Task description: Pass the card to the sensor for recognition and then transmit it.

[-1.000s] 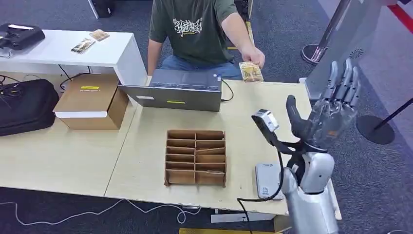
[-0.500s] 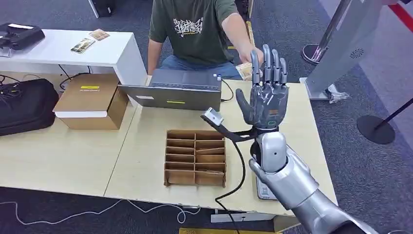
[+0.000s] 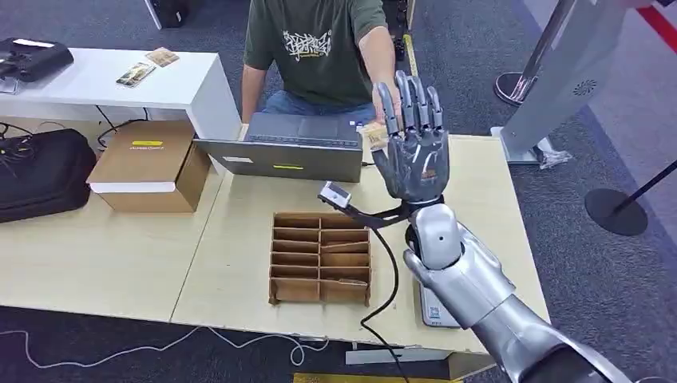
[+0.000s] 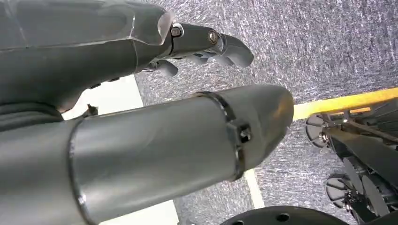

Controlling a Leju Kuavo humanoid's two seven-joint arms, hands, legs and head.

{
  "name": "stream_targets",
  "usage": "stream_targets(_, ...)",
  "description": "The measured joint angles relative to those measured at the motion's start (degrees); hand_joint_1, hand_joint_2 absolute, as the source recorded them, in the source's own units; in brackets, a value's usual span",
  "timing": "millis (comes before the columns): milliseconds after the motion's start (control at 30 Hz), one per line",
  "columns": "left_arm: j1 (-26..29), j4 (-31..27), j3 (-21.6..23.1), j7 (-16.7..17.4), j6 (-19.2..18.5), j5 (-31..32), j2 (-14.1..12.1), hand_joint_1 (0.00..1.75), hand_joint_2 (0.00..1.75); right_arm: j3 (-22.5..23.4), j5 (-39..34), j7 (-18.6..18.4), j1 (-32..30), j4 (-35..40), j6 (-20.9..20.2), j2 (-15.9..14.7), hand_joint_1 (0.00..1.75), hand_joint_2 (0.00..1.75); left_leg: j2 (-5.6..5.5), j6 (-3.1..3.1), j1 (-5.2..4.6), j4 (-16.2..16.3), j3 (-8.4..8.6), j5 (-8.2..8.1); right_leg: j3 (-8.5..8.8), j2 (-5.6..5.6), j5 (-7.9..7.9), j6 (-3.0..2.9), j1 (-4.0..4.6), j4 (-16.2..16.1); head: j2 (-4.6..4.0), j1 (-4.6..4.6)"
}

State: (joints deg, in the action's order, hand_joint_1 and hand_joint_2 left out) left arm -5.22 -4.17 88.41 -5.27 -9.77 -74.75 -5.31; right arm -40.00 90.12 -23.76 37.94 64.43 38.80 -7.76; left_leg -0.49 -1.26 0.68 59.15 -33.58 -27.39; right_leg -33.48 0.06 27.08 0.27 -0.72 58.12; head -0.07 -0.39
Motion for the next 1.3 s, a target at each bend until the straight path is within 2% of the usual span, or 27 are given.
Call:
stream_targets(1033, 0.00, 0.00, 0.04, 0.00, 0.00, -0.17, -0.02, 0.00, 0.00, -1.25, 0.00, -1.33, 0.77, -0.76, 0.00, -0.02, 0.00, 1.75, 0.00, 0.00, 0.00, 0.00, 0.00, 0.00, 0.00, 0.00, 0.00, 0.00, 0.00, 0.00, 0.00, 0.00)
stream_targets(1100, 0.00, 0.00, 0.04, 0.00, -0.02, -0.22, -0.02, 0.00, 0.00, -1.29, 0.00, -1.31, 0.78, -0.96, 0.00, -0.02, 0.35, 1.75, 0.00, 0.00, 0.00, 0.00, 0.00, 0.00, 0.00, 0.00, 0.00, 0.00, 0.00, 0.00, 0.00, 0.00)
stream_targets(1133, 0.00, 0.00, 0.04, 0.00, -0.09, -0.33, -0.02, 0.00, 0.00, -1.29, 0.00, -1.22, 0.78, -1.11, 0.00, -0.02, 1.47, 1.75, 0.00, 0.00, 0.00, 0.00, 0.00, 0.00, 0.00, 0.00, 0.00, 0.00, 0.00, 0.00, 0.00, -0.02)
stream_targets(1167, 0.00, 0.00, 0.04, 0.00, -0.11, -0.35, -0.02, 0.00, 0.00, -1.29, 0.00, -1.11, 0.78, -1.31, 0.00, -0.02, 1.75, 1.75, 0.00, 0.00, 0.00, 0.00, 0.00, 0.00, 0.00, 0.00, 0.00, 0.00, 0.00, 0.00, 0.00, 0.00)
stream_targets(1300, 0.00, 0.00, 0.04, 0.00, -0.17, -0.52, -0.09, 0.00, 0.00, -1.29, 0.00, -0.88, 0.79, -2.23, 0.00, -0.02, 1.75, 1.75, 0.00, 0.00, 0.00, 0.00, 0.00, 0.00, 0.00, 0.00, 0.00, 0.00, 0.00, 0.00, 0.00, 0.00)
